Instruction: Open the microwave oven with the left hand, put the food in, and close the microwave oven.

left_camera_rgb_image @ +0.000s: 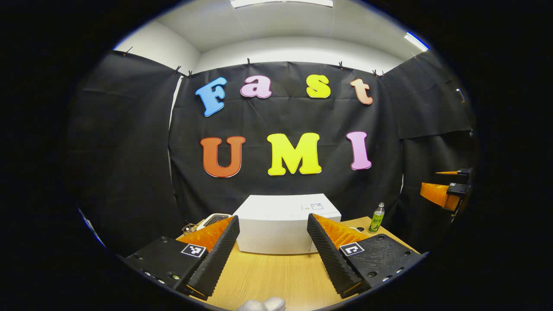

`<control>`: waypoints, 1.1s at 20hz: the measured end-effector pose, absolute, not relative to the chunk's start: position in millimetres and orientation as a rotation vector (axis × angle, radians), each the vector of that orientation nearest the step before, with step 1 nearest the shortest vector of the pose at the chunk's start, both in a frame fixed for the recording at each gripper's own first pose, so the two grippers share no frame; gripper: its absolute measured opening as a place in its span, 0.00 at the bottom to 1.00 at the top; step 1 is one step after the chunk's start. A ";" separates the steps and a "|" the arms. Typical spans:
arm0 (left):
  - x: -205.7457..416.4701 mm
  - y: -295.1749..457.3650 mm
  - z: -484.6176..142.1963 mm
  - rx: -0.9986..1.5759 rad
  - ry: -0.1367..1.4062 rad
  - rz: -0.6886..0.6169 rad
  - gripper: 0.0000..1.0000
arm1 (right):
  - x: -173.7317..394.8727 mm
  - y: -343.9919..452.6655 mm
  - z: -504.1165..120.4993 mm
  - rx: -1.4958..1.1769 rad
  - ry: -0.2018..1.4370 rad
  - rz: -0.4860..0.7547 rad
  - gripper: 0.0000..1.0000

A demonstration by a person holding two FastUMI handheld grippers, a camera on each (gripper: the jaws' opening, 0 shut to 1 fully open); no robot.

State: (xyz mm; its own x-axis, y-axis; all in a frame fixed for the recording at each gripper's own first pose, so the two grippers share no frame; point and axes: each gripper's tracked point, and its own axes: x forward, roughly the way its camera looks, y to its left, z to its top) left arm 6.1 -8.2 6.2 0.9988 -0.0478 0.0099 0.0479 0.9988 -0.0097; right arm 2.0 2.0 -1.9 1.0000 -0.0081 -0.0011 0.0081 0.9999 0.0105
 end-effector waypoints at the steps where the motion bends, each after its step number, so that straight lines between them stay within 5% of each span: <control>1: 8.3 -9.0 5.5 -0.008 -0.011 -0.051 0.96 | 2.8 0.4 -2.9 0.014 0.001 -0.010 1.00; 8: 54.4 -45.7 -32.1 0.014 0.002 -0.107 0.96 | 8.2 -16.5 3.9 0.029 0.016 -0.034 0.96; 19: 190.9 -152.4 -172.3 -0.021 0.112 -0.241 0.96 | -3.9 -65.0 1.6 -0.002 0.085 -0.178 0.96; 20: 204.1 -156.0 -182.3 -0.022 0.119 -0.235 0.89 | -5.4 -69.0 0.8 -0.001 0.093 -0.194 1.00; 22: 229.2 -163.0 -199.6 -0.011 0.128 -0.232 0.96 | -3.5 -74.4 -3.4 0.007 0.108 -0.220 0.96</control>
State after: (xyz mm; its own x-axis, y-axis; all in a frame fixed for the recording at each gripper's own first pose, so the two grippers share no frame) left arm 229.2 -163.0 -199.6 0.9652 -0.2296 -0.1251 0.2282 0.9733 -0.0258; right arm -3.5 -74.4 -3.4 0.9701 -0.2174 -0.1079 0.2181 0.9759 -0.0053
